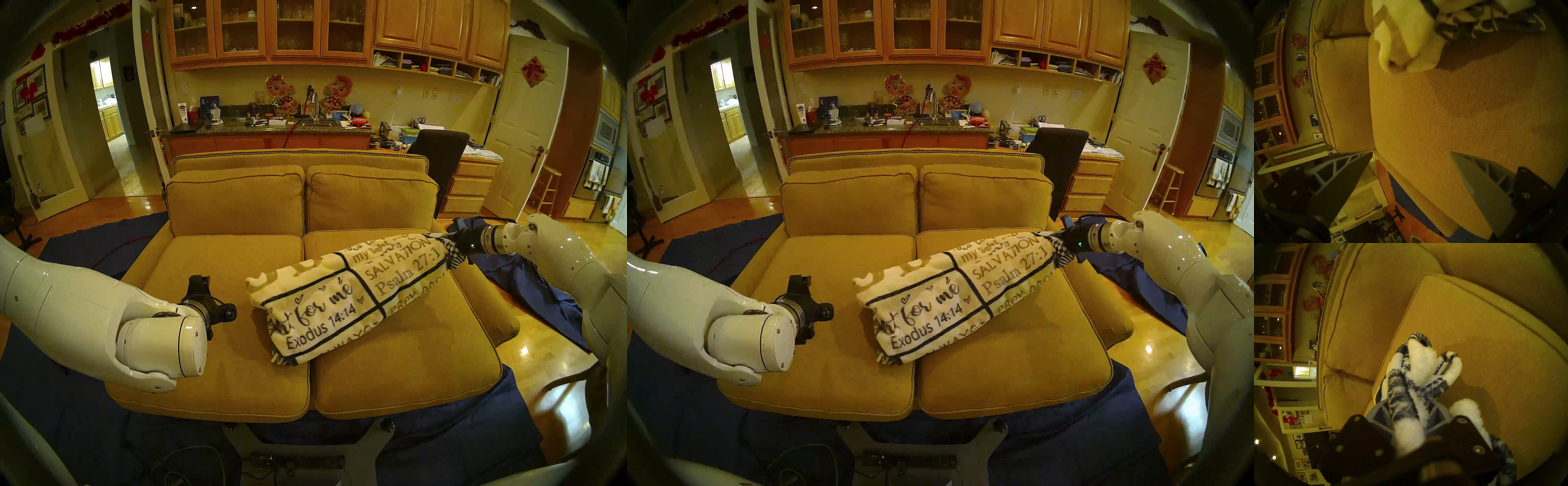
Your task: Fold the blanket in half twice
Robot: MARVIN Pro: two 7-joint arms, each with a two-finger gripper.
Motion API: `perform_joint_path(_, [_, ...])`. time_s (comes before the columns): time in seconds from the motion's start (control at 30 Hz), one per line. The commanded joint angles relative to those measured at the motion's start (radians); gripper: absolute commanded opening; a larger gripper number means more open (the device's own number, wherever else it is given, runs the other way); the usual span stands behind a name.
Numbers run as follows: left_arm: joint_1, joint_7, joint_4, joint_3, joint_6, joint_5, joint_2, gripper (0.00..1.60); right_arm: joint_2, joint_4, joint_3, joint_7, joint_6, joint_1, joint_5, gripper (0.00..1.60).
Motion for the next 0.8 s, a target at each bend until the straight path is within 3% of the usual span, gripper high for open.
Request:
perform_joint_path(0.0, [-0.010, 0.078, -0.002, -0.006, 0.000, 0.003, 0.001, 1.60, 0.078, -0.113, 0.017, 0.064, 0.078, 0.057, -0.040, 0.00])
perform_joint_path(0.23, [-0.013, 0.049, 0.002, -0.007, 0.000, 0.009, 0.000, 1.60, 0.132, -0.237, 0.011, 0.100, 0.201, 0.049, -0.082, 0.00])
perform_joint_path(0.27, [-0.013, 0.046, 0.002, -0.007, 0.000, 0.009, 0.000, 1.60, 0.122, -0.220, 0.011, 0.107, 0.210, 0.055, -0.084, 0.00])
perform_joint_path(0.4, [-0.014, 0.036, 0.004, -0.007, 0.000, 0.012, 0.000, 1.60, 0.157, -0.312, 0.013, 0.129, 0.210, 0.050, -0.097, 0.00])
perform_joint_path(0.63, [-0.013, 0.023, 0.006, -0.007, 0.000, 0.014, 0.000, 1.60, 0.161, -0.391, -0.005, 0.153, 0.210, 0.020, -0.094, 0.00])
perform_joint_path(0.77, [-0.013, 0.019, 0.007, -0.007, 0.000, 0.015, 0.000, 1.60, 0.174, -0.495, -0.027, 0.165, 0.210, -0.010, -0.093, 0.00])
